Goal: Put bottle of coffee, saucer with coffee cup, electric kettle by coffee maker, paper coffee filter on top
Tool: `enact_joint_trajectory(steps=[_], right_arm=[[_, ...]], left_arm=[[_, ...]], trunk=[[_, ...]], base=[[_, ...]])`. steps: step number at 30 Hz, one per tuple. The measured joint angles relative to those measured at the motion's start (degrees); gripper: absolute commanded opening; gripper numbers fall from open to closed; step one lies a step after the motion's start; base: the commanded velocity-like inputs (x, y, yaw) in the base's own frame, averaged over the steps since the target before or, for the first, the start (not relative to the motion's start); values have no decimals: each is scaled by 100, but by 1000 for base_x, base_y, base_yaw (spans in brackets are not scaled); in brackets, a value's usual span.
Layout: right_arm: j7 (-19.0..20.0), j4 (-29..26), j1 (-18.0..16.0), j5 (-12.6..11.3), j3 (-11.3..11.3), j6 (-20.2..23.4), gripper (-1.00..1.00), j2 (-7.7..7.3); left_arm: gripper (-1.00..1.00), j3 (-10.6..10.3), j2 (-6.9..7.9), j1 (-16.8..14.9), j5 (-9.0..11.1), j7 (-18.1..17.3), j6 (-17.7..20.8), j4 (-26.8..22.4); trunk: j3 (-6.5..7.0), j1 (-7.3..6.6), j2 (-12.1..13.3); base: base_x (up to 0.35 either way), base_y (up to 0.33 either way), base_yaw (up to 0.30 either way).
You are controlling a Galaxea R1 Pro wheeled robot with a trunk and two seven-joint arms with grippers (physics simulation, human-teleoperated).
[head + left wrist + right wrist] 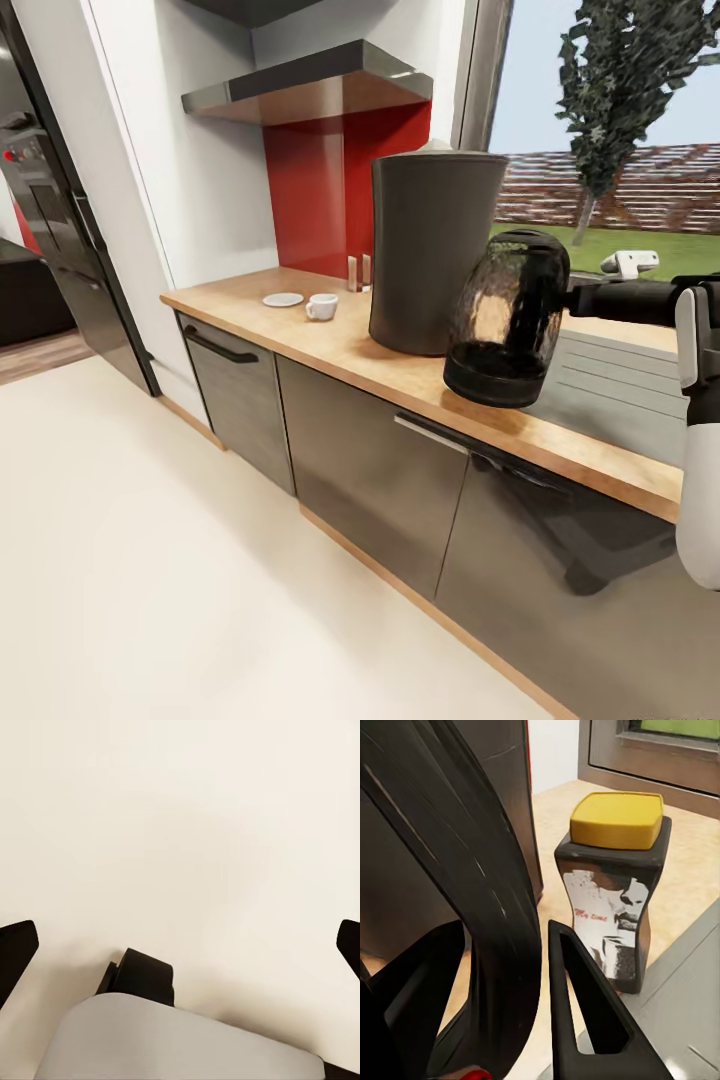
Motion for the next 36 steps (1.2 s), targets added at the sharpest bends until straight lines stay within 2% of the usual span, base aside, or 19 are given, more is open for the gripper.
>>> enact_joint_trajectory(steps=[20,36], right_arm=[[3,-2,41,-7,-8,-2,-100,0],[5,101,68,-25,0,-23,-100,0]], left_arm=[[100,0,0,0,0,0,0,0],[100,15,-12,0,0,0,0,1]], trunk=[[-143,175,-319],[-144,176,-321]], base=[[0,0,0],[0,0,0]])
